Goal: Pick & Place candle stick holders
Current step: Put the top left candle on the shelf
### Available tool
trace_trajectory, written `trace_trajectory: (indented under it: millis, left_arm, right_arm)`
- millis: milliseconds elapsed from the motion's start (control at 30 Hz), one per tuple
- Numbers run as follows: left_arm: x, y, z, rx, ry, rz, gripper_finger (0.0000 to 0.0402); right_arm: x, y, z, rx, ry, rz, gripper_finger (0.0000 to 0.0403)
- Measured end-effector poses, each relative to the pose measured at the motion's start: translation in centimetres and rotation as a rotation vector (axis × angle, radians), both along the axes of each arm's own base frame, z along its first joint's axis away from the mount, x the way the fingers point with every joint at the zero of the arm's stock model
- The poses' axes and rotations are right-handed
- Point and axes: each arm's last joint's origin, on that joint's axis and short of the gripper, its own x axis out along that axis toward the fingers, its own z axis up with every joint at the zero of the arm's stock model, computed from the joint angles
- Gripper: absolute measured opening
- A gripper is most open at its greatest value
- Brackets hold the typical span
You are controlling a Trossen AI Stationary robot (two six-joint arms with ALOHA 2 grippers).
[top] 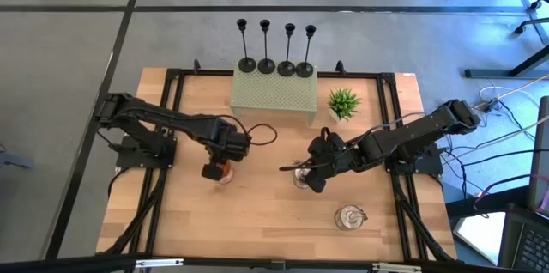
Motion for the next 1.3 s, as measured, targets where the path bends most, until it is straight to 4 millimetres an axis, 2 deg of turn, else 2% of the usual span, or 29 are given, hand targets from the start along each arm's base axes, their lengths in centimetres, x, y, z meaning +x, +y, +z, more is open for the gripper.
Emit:
trace_trajectory:
  millis: [267, 433, 633, 800, 933, 1033, 1300]
  left_arm:
    - [1.3, 2.8, 6.3, 0.163, -0.125, 0.097, 0.0004]
    - [1.6, 6.1, 9.5, 0.184, -0.208, 0.17, 0.0004]
    - [0.6, 10.8, 12.2, 0.205, -0.266, 0.357, 0.0004]
    - [-0.9, 15.0, 12.4, 0.249, -0.271, 0.562, 0.0004]
    - [-1.7, 17.1, 12.6, 0.286, -0.298, 0.703, 0.0004]
    - [-1.7, 18.0, 12.8, 0.274, -0.354, 0.76, 0.0004]
    - [-0.8, 19.0, 11.5, 0.248, -0.322, 0.775, 0.0004]
  right_arm:
    - [0.0, 0.0, 0.0, 0.002, -0.005, 0.0, 0.0093]
    - [0.0, 0.0, 0.0, 0.002, -0.005, 0.0, 0.0093]
    - [0.0, 0.0, 0.0, 0.002, -0.005, 0.0, 0.0093]
    - [0.1, -0.2, 0.0, 0.002, -0.005, -0.008, 0.0093]
    - [0.3, -0.7, 0.0, 0.002, -0.005, -0.024, 0.0093]
    - [0.4, -1.1, 0.0, 0.002, -0.005, -0.039, 0.0093]
    - [0.7, -1.9, 0.0, 0.002, -0.007, -0.067, 0.0093]
